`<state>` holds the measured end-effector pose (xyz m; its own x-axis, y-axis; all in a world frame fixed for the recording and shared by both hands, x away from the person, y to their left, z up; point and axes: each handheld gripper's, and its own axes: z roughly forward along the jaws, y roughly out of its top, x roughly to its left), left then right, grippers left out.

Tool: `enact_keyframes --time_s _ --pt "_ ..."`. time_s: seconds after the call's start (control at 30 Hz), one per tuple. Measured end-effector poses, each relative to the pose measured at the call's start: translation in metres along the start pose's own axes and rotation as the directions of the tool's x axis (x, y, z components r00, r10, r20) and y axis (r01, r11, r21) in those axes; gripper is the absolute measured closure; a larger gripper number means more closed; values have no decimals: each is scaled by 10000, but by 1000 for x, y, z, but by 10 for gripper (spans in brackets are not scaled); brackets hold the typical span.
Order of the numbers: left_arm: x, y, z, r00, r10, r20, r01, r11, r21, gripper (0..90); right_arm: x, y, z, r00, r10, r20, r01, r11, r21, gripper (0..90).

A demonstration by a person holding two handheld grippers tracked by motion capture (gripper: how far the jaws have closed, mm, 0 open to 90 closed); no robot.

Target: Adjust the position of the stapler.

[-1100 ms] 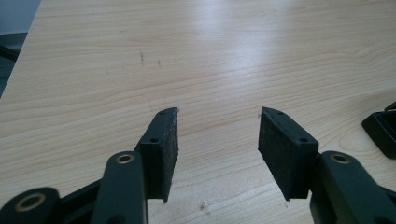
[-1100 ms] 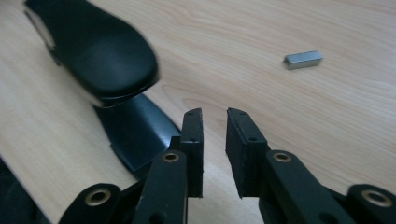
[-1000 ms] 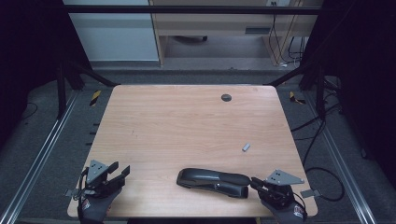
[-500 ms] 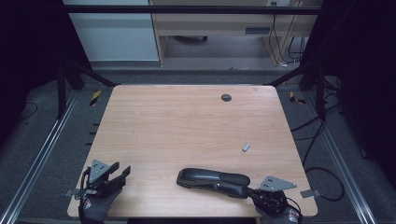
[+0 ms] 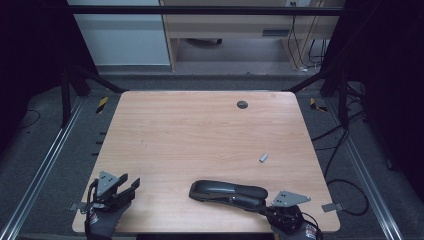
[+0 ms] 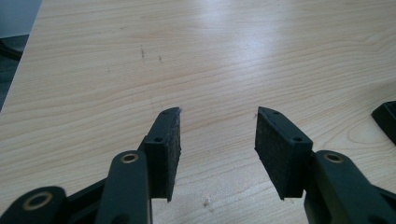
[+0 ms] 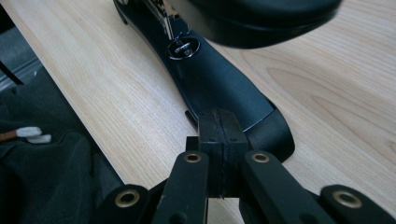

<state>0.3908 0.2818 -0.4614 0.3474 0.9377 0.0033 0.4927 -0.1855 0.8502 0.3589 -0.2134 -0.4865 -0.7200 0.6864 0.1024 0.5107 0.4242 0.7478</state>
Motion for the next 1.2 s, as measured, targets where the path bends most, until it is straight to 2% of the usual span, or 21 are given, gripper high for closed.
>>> enact_keyframes --time_s 0.2,0.43,0.67,0.83,0.93,1.0,1.2 --pt "0 0 0 10000 32 -8 -32 10000 52 500 3 0 6 9997 -202 -145 211 9981 587 900" --pt "-1 0 0 9999 146 -10 -146 9999 66 499 4 -1 9 9992 -383 81 373 9944 986 900" --pt "-2 0 0 9999 102 25 -102 9999 82 499 2 -1 9 9993 -339 166 322 9952 922 900" --pt "-3 0 1 9999 125 48 -125 9999 94 499 0 0 8 9976 -433 537 381 9948 944 900" --pt "-3 0 1 9998 180 53 -181 9998 108 499 -1 0 9 9978 -371 554 322 9957 870 900" --pt "-3 1 1 9998 216 41 -217 9997 136 499 -3 2 10 9964 -426 727 363 9957 857 900" --pt "-4 1 2 9997 259 48 -260 9996 139 499 -9 3 12 9964 -354 775 297 9969 727 900"
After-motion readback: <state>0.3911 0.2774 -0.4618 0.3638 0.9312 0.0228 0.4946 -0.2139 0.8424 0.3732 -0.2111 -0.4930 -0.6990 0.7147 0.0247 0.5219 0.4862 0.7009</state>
